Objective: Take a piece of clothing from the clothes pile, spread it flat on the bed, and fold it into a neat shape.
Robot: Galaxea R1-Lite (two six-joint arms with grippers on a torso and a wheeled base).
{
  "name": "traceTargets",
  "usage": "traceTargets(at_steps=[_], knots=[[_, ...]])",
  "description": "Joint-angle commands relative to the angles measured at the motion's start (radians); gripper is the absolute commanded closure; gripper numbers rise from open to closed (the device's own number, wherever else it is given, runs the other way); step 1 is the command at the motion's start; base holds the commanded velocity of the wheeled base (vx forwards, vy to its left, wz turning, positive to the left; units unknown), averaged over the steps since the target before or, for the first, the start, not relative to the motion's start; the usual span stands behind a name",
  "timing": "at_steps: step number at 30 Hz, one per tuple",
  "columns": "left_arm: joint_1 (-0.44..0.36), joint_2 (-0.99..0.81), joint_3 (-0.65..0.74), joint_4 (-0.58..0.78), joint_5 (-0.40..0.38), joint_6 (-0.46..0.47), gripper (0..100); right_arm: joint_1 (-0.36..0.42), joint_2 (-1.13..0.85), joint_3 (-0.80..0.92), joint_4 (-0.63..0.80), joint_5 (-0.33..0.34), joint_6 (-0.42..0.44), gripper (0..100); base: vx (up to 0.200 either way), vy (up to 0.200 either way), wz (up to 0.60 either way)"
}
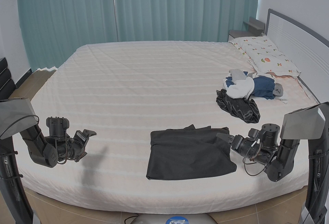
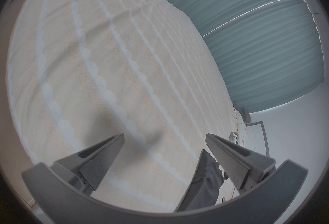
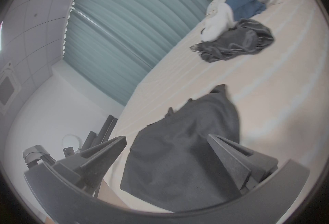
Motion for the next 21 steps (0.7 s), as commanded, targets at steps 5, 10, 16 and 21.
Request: traceTargets(at_steps=[5, 10, 16, 21], knots=[[0.0, 0.001, 0.002, -0.001, 0.0, -0.001, 0, -0.19, -0.099, 0.253, -0.019, -0.004, 0.023, 0, -0.08, 0.0, 0.0], [0.0, 0.001, 0.002, -0.001, 0.0, 0.0, 0, -0.219, -0.059, 0.227, -0.021, 0.009, 0.133, 0, -0.16, 0.0, 0.0], [0.0, 0.001, 0.0, -0.002, 0.0, 0.003, 0, -0.236, 0.009, 0.176, -0.021, 0.02, 0.144, 0, 0.0, 0.0, 0.0], [0.0, 0.001, -0.001, -0.002, -0.001, 0.0, 0, -0.266, 0.033, 0.145, -0.021, 0.06, 0.149, 0, 0.0, 0.0, 0.0]])
